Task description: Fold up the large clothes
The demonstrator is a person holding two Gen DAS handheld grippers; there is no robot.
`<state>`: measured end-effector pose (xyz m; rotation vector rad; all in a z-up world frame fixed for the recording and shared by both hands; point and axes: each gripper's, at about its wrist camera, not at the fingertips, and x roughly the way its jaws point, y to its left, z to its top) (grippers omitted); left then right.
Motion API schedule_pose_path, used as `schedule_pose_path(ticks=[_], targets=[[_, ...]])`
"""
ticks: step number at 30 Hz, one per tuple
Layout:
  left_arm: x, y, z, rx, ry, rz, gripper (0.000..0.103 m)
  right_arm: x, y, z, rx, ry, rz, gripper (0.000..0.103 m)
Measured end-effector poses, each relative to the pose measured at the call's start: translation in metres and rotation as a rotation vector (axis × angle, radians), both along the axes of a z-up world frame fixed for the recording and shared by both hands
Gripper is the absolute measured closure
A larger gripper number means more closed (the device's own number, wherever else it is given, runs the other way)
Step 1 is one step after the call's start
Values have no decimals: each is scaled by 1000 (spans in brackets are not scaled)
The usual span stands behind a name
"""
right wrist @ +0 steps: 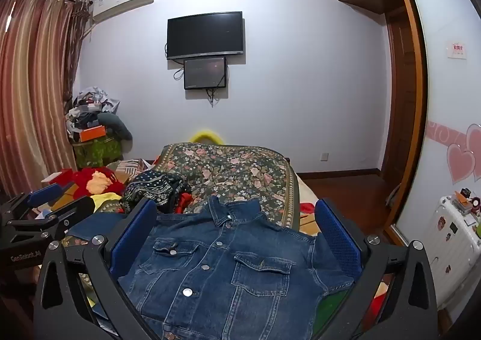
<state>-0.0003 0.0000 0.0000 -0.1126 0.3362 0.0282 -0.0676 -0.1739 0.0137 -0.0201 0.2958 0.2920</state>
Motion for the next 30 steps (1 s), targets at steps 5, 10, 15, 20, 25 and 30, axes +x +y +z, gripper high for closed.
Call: schedule_pose_path(ticks=[5,10,15,20,25,30], targets=[[-1,2,4,-4,0,2,1,1,0,0,-3,6,-1,0],[3,4,7,-14,8,-1,1,1,0,-1,-3,9,-1,0],[4,1,0,-7,8,-1,1,3,-5,0,-1,13,-1,0],[4,3,-3,-6,9,-1,1,4,-2,-3,-2,22,0,0],[5,5,-6,-9,15,-2,1,7,0,-3,3,32,0,0],[5,5,-7,-9,17,-4,1,7,0,-2,4,34,1,0]])
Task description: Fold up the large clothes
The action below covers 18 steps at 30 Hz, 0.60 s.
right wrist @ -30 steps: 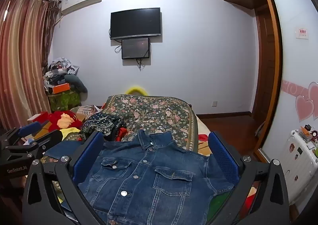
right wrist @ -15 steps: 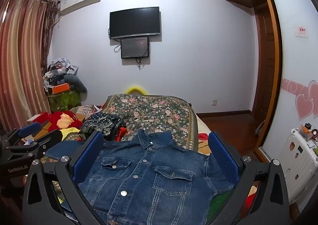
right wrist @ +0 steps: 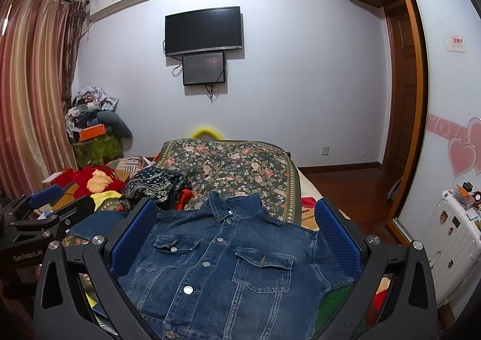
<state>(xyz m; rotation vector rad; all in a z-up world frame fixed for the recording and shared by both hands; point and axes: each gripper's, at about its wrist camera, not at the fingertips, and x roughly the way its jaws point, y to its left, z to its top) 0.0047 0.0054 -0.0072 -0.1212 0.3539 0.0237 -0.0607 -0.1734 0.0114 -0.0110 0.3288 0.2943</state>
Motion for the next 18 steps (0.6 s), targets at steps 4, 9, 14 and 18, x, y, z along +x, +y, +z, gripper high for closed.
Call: schedule_pose_path(ticks=[4,9,14,18], targets=[[0,0,-1,-1,2,2,1,0,2,-1,0,3,3,0],[1,3,-2,-4,8,5,1,0,1,-2,-1,6,5,0],[2,3,-3,-8,15,5,1,1,1,-2,0,10,5,0],[3,3,-3,-8,16,6,1,1,2,-2,0,11,5,0]])
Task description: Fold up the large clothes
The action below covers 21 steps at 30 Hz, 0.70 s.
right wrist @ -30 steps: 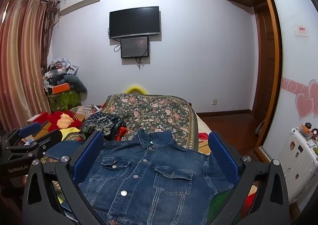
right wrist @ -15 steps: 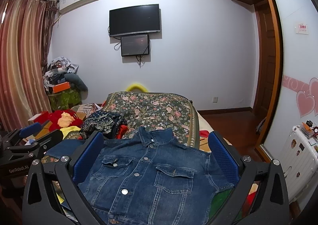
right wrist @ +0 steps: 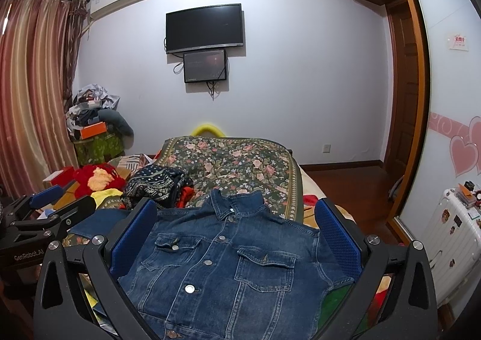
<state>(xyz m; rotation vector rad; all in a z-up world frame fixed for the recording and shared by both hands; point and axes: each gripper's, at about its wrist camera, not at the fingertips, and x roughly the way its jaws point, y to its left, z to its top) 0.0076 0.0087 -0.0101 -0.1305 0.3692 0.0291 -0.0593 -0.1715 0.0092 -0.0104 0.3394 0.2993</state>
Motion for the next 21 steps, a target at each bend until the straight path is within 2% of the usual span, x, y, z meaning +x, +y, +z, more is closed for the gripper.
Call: schedule_pose_path(ticks=[21], targets=[[1,3,-2,-7,6,0,1,0,0,-2,-3,3,-1,0]])
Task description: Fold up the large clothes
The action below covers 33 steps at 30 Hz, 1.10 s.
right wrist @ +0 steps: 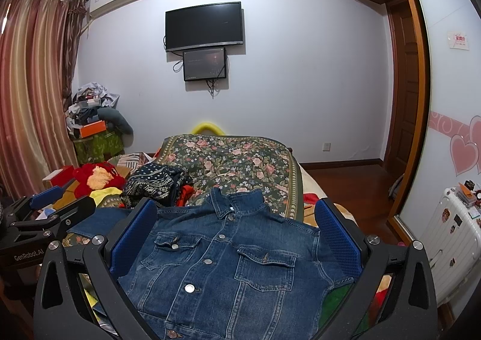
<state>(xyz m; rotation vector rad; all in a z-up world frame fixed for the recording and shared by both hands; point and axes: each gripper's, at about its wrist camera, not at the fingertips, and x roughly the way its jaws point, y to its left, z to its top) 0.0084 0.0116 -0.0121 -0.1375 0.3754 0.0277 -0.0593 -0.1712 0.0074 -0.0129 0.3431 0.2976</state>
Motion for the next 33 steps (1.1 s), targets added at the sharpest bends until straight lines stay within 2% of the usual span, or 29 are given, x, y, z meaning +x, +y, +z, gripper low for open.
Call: schedule_pose_path(ticks=[25,28,33], targets=[[5,6,-4,-3,8,11,1,3,2,-6,-8,15,1,0],[8,17,-5,-6,7,36,1,10,5,-7,-16,32,2,0],[17,54,-10,-20,17,144,1,25,15,-13,-35,78,6,0]])
